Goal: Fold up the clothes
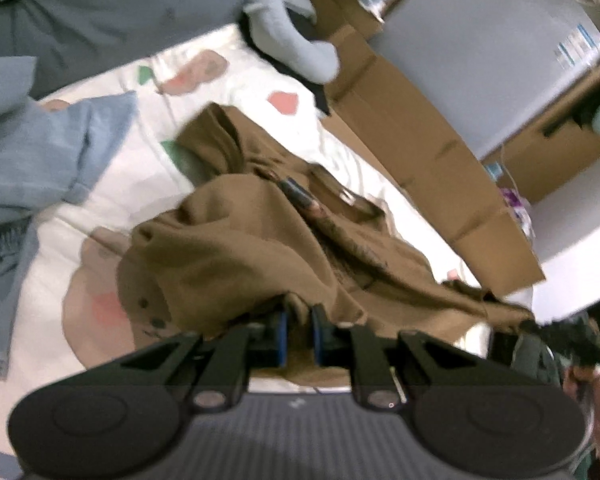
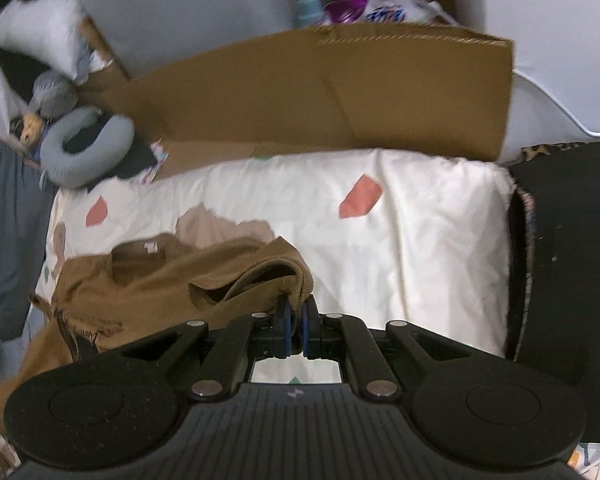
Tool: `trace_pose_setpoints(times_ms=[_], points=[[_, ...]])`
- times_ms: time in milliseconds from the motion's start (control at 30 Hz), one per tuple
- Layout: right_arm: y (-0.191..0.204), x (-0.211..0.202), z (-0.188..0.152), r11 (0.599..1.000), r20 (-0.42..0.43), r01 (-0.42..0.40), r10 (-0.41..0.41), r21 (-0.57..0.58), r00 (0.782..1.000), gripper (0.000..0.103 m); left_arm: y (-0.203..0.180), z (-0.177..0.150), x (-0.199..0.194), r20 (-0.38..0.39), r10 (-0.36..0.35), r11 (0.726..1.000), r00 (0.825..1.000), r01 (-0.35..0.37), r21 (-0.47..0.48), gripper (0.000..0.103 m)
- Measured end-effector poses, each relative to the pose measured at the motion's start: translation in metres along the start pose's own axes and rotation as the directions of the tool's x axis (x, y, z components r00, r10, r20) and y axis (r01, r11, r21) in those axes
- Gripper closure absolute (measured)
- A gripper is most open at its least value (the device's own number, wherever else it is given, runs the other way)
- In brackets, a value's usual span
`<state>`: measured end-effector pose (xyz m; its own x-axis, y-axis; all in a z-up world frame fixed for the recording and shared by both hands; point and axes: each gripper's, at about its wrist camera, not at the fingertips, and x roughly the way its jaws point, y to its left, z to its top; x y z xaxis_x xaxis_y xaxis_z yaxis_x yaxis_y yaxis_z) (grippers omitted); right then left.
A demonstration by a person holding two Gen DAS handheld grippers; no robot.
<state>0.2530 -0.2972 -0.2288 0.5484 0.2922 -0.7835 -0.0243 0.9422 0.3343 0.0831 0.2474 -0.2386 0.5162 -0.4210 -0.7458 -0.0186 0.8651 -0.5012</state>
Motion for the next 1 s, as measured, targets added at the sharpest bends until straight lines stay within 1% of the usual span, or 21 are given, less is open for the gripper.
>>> trace_pose_setpoints(times_ms=[133,333,367,400,433,500,533,567,600,667,733,767,800,833,867,900,1000], points=[[-0.008,-0.011,0.014,1.0,0.03,0.016,-0.016,0.013,0.999,0.1,-0.017,-0.012,-0.001,-0.049,-0.019,1.0,0.999,0.019,-0.004,0.09],[-0.024,-0.015,0.043,0.998,0.058,0.055,-0.056,0.019,0.997,0.1,-0.03,-0.035,0.004,-0.139,-0.07,0.997,0.988,0.065,-0.036,0.087],[-0.026,-0.013,0.048,0.998,0.061,0.063,-0.064,0.016,0.996,0.1,-0.031,-0.039,0.006,-0.15,-0.068,0.997,0.986,0.064,-0.035,0.087],[-0.029,-0.011,0.053,0.997,0.065,0.072,-0.072,0.013,0.995,0.1,-0.03,-0.041,0.007,-0.158,-0.059,0.998,0.986,0.053,-0.039,0.089],[-0.031,-0.009,0.059,0.997,0.07,0.081,-0.081,0.011,0.994,0.1,-0.03,-0.042,0.008,-0.167,-0.05,0.998,0.985,0.043,-0.043,0.088],[-0.037,-0.004,0.07,0.996,0.08,0.09,-0.09,0.013,0.993,0.1,-0.028,-0.043,0.011,-0.193,-0.048,0.998,0.98,0.038,-0.055,0.084],[-0.039,-0.001,0.076,0.996,0.085,0.092,-0.093,0.012,0.992,0.1,-0.026,-0.042,0.01,-0.19,-0.047,0.998,0.981,0.038,-0.052,0.082],[-0.041,0.003,0.081,0.995,0.089,0.095,-0.095,0.006,0.991,0.1,-0.024,-0.041,0.009,-0.177,-0.043,0.998,0.983,0.036,-0.042,0.075],[-0.043,0.008,0.086,0.995,0.089,0.099,-0.099,-0.001,0.991,0.1,-0.021,-0.039,0.01,-0.172,-0.026,0.999,0.985,0.022,-0.029,0.071],[-0.046,0.02,0.089,0.994,0.077,0.107,-0.106,-0.004,0.991,0.099,-0.015,-0.034,0.014,-0.16,0.017,1.0,0.987,-0.018,-0.004,0.052],[-0.049,0.031,0.09,0.993,0.067,0.121,-0.12,-0.006,0.991,0.094,-0.006,-0.027,0.022,-0.145,0.058,0.998,0.988,-0.056,0.017,0.046],[-0.05,0.034,0.087,0.991,0.068,0.131,-0.13,-0.006,0.989,0.093,-0.002,-0.023,0.025,-0.139,0.074,0.997,0.987,-0.072,0.024,0.046],[-0.051,0.036,0.084,0.991,0.067,0.135,-0.135,-0.006,0.989,0.083,0.003,-0.019,0.03,-0.134,0.09,0.996,0.987,-0.087,0.028,0.046],[-0.052,0.037,0.079,0.991,0.064,0.137,-0.137,-0.002,0.989,0.064,0.009,-0.016,0.034,-0.127,0.106,0.994,0.986,-0.103,0.032,0.046],[-0.054,0.038,0.073,0.991,0.059,0.135,-0.135,0.004,0.989,0.058,0.014,-0.012,0.039,-0.118,0.129,0.991,0.985,-0.125,0.04,0.046],[-0.055,0.039,0.067,0.992,0.054,0.13,-0.13,0.008,0.99,0.055,0.016,-0.007,0.042,-0.111,0.146,0.989,0.983,-0.141,0.048,0.046],[-0.058,0.039,0.048,0.993,0.031,0.116,-0.117,0.024,0.993,0.055,0.023,0.007,0.052,-0.089,0.193,0.98,0.977,-0.187,0.072,0.046]])
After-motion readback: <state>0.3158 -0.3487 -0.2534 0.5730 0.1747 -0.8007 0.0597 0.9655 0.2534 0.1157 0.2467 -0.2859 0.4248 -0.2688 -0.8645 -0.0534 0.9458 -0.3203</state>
